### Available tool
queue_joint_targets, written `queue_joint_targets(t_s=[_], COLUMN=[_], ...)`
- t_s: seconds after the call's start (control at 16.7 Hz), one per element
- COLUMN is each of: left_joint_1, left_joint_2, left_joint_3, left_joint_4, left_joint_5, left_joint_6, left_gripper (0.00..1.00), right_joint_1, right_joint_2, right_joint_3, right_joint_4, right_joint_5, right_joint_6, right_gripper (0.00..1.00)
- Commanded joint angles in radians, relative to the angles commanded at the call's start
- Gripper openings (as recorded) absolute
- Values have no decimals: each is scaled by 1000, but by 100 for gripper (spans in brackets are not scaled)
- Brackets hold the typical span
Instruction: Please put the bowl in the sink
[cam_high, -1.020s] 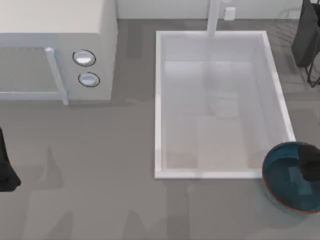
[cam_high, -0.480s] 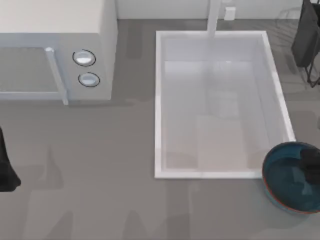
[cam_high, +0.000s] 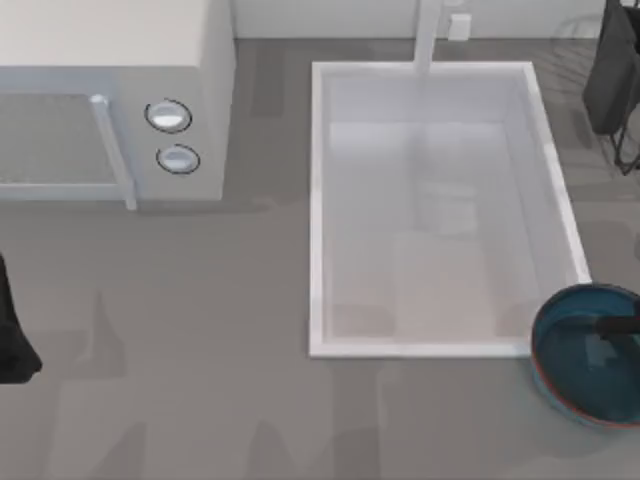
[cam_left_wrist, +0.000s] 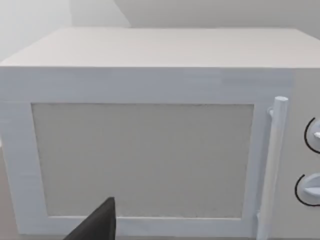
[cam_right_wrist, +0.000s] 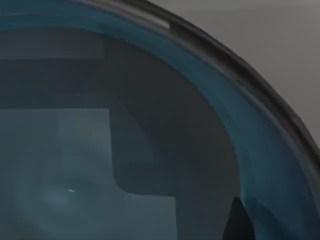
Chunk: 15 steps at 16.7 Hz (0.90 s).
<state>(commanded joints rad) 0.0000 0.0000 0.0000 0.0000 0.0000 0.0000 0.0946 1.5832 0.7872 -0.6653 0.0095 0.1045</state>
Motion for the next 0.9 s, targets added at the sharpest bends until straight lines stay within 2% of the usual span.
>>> queue_joint_targets(t_s=[0.06, 0.12, 0.66, 0.9], left_joint_1=[0, 0, 0, 0], left_joint_2=[0, 0, 0, 0], left_joint_3=[0, 0, 0, 0], left_joint_4=[0, 0, 0, 0], left_joint_5=[0, 0, 0, 0], left_joint_6=[0, 0, 0, 0], left_gripper=[100, 100, 100, 100], right_joint_1=[0, 0, 1, 0], right_joint_2=[0, 0, -2, -21], right_joint_3=[0, 0, 3, 106], right_joint_4=[0, 0, -3, -117], right_joint_5=[0, 0, 0, -1], right_joint_6=[0, 0, 1, 0], right_gripper=[2, 0, 0, 0])
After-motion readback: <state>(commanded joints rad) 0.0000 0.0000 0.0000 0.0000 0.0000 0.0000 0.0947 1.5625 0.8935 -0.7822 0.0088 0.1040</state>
